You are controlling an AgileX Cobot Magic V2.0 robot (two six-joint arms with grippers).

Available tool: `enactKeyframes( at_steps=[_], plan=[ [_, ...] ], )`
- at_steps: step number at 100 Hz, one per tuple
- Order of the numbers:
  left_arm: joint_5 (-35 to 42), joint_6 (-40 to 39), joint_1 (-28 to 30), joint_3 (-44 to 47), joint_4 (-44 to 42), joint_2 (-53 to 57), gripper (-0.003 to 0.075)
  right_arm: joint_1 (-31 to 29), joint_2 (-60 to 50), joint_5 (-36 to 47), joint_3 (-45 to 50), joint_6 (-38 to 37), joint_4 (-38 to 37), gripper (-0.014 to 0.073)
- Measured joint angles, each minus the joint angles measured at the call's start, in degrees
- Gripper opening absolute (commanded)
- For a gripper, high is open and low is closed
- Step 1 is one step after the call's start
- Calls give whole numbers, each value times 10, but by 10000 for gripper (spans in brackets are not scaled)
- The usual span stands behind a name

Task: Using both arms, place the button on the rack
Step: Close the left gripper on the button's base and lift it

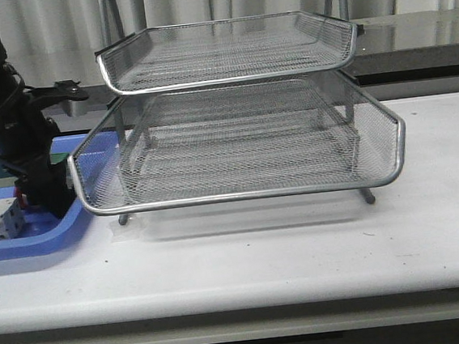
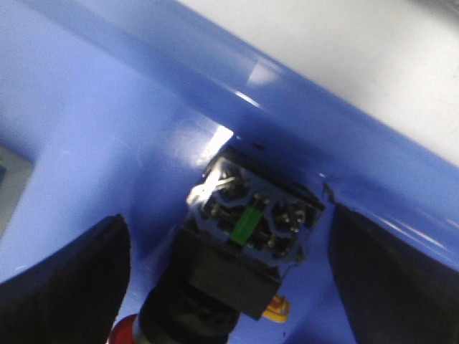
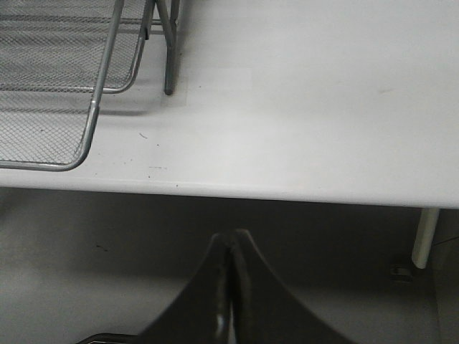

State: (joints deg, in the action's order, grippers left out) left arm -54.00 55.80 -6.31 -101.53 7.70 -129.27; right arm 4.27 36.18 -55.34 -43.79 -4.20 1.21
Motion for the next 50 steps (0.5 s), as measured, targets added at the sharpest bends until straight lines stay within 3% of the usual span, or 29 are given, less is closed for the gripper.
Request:
enactKeyframes(
  at_steps=[31,50],
  plan=[
    [5,0,0,0,2,-1,210,0,0,0,0,0,0,-70],
    [6,0,0,-7,2,-3,63,0,0,0,0,0,0,-70]
  ],
)
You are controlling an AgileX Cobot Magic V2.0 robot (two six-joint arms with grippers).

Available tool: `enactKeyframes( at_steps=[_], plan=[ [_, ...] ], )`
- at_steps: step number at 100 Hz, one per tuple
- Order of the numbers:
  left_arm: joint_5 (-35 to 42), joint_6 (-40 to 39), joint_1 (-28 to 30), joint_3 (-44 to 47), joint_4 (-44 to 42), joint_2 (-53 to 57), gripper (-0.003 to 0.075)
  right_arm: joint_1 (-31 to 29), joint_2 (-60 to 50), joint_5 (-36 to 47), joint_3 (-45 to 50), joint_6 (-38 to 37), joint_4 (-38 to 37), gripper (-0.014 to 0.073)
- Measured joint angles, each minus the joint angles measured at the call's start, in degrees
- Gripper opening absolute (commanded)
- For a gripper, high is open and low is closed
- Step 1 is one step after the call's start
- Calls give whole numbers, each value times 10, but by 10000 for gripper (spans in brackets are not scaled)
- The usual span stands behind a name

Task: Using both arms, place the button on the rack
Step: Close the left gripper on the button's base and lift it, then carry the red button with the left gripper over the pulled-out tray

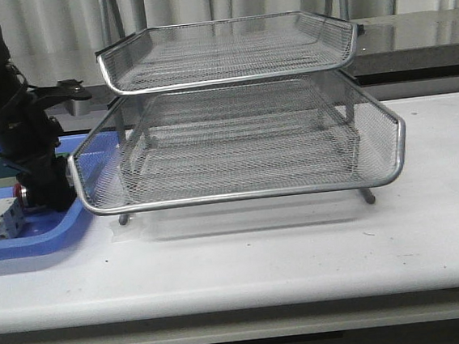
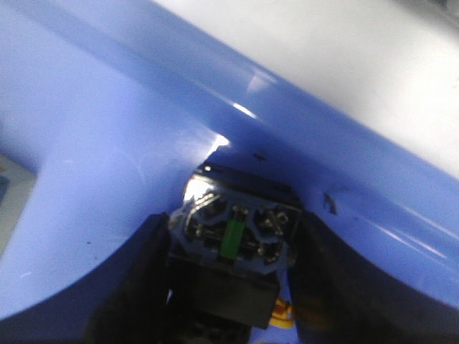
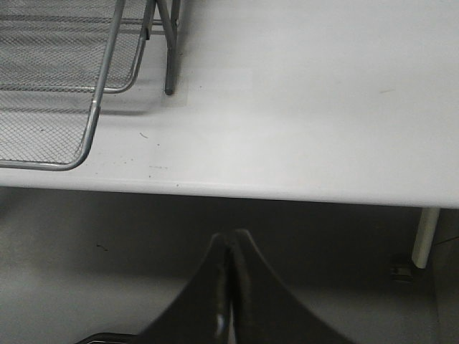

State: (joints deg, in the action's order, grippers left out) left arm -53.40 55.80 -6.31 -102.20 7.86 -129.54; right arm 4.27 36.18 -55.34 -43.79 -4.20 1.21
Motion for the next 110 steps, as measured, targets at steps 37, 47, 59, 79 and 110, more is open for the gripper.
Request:
enactKeyframes(
  at_steps=[37,47,59,79,110],
  plan=[
    [-111,-49,0,-129,-4,-7,-20,0,0,0,0,0,0,-70],
    [-156,-55,6,-167,-4,-4,-20,0,0,0,0,0,0,-70],
    [-167,-64,11,-193,-4,7,-20,0,0,0,0,0,0,-70],
    [-177,-86,14,-196,-6,45,-20,0,0,0,0,0,0,-70],
    [-181,-159,14,-165,-6,126,-20,0,0,0,0,0,0,-70]
  ],
)
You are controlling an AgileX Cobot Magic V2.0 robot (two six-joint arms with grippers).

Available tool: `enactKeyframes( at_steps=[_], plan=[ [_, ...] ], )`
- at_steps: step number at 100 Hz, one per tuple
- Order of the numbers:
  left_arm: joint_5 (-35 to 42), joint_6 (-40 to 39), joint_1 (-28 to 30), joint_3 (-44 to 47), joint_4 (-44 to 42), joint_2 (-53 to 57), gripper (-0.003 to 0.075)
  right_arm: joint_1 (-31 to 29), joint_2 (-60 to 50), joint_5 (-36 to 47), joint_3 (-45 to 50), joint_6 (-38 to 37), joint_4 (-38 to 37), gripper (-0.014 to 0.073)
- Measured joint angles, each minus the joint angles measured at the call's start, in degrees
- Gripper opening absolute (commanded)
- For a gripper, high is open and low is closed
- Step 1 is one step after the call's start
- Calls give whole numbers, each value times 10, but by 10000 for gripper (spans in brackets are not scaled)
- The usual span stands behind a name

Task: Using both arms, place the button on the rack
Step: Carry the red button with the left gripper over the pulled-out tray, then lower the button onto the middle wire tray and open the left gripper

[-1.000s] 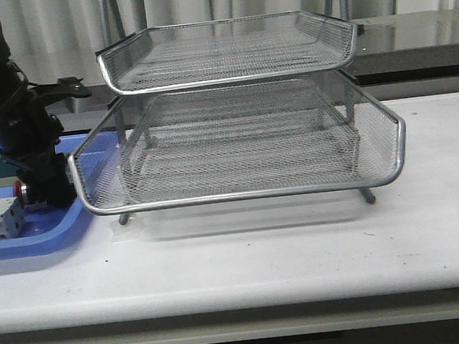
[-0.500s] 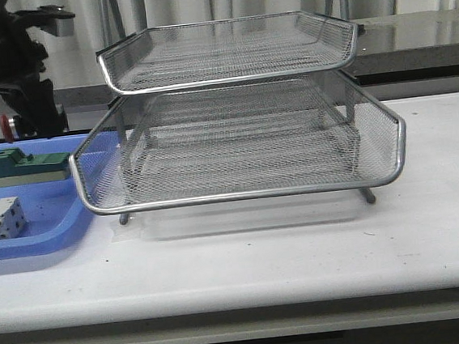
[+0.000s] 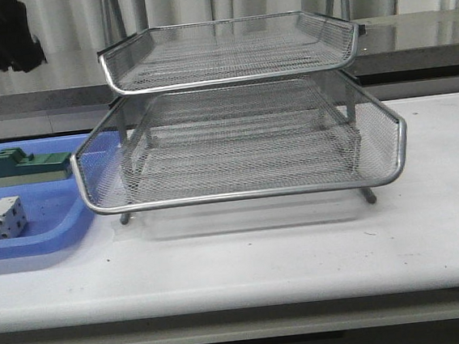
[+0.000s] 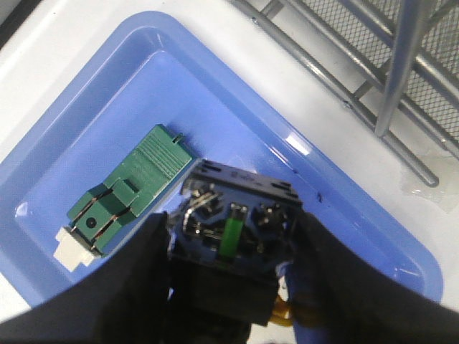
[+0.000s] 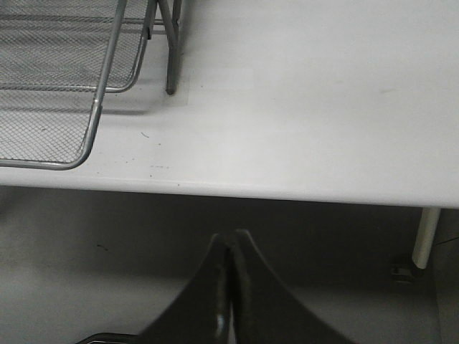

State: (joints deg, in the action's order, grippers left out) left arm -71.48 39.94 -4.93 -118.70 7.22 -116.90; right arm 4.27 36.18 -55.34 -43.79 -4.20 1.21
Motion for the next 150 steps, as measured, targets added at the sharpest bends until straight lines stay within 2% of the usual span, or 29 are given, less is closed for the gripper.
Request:
enactKeyframes(
  at_steps=[31,61,83,99,123,150],
  plan=[
    [-1,-21,-31,134,-3,140,-20,0,0,0,0,0,0,-70],
    [-5,-22,-134,209,52,229,-20,0,0,0,0,0,0,-70],
    [-5,-22,-229,211,68,214,-20,0,0,0,0,0,0,-70],
    [-4,-22,-276,211,69,177,-20,0,0,0,0,0,0,-70],
    [19,-22,-308,213,69,110,-20,0,0,0,0,0,0,-70],
    [68,-21,-314,213,58,70,5,0,0,0,0,0,0,-70]
  ],
)
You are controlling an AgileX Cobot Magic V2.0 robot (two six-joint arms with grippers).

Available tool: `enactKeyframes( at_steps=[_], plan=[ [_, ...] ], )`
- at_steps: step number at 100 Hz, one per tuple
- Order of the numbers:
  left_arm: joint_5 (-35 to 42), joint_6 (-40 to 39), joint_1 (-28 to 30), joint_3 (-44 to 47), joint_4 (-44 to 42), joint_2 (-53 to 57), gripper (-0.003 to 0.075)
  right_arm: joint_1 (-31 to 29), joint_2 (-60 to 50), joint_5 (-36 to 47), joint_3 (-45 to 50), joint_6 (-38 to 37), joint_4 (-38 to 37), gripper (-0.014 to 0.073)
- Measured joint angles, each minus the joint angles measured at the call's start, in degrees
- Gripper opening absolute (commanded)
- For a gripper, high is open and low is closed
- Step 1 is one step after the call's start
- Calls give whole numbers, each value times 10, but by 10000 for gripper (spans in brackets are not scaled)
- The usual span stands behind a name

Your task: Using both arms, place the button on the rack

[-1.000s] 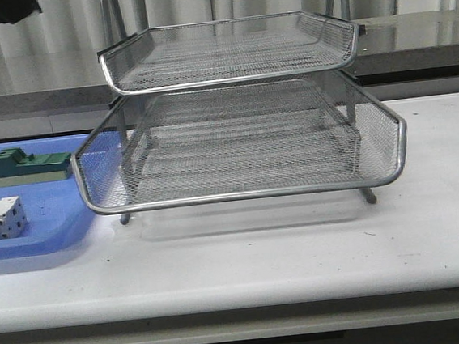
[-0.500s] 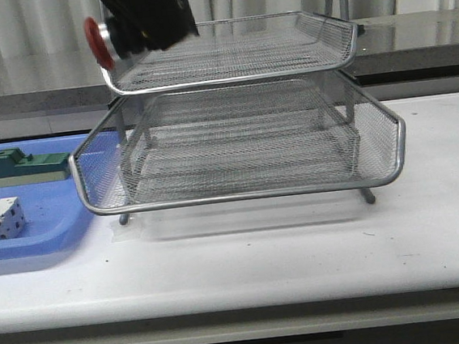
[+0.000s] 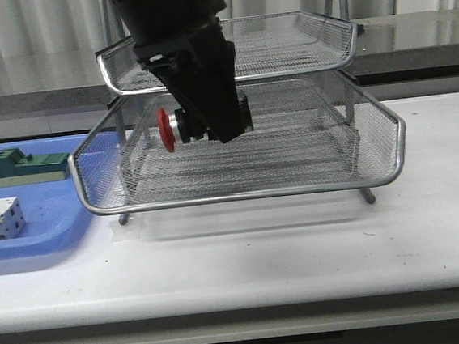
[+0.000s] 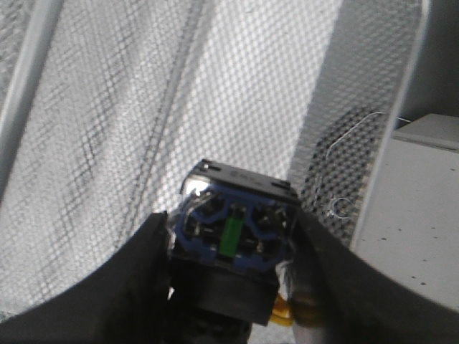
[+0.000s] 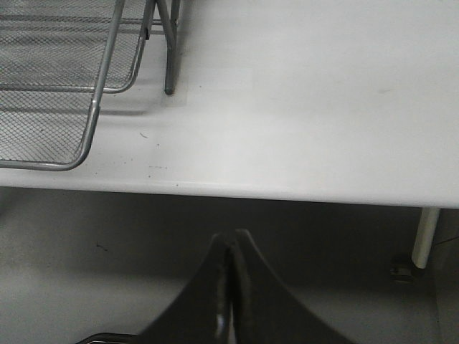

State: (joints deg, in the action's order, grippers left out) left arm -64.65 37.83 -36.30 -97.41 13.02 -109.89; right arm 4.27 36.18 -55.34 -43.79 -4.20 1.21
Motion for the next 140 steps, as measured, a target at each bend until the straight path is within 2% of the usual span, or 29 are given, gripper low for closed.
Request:
enactKeyframes(
  at_steps=[10,29,39,85,117,140],
  plan=[
    [8,0,0,0,-4,-5,83,0,0,0,0,0,0,-70],
    [11,0,0,0,-11,-6,327,0,0,0,0,0,0,-70],
    [11,0,0,0,-14,-6,400,0,0,0,0,0,0,-70],
    [13,0,0,0,-14,-6,405,0,0,0,0,0,0,-70],
    [-23,-1,0,-42,-14,34,403,0,0,0,0,0,0,-70],
    [-53,-16,40,-43,-28,91,403,0,0,0,0,0,0,-70]
  ],
)
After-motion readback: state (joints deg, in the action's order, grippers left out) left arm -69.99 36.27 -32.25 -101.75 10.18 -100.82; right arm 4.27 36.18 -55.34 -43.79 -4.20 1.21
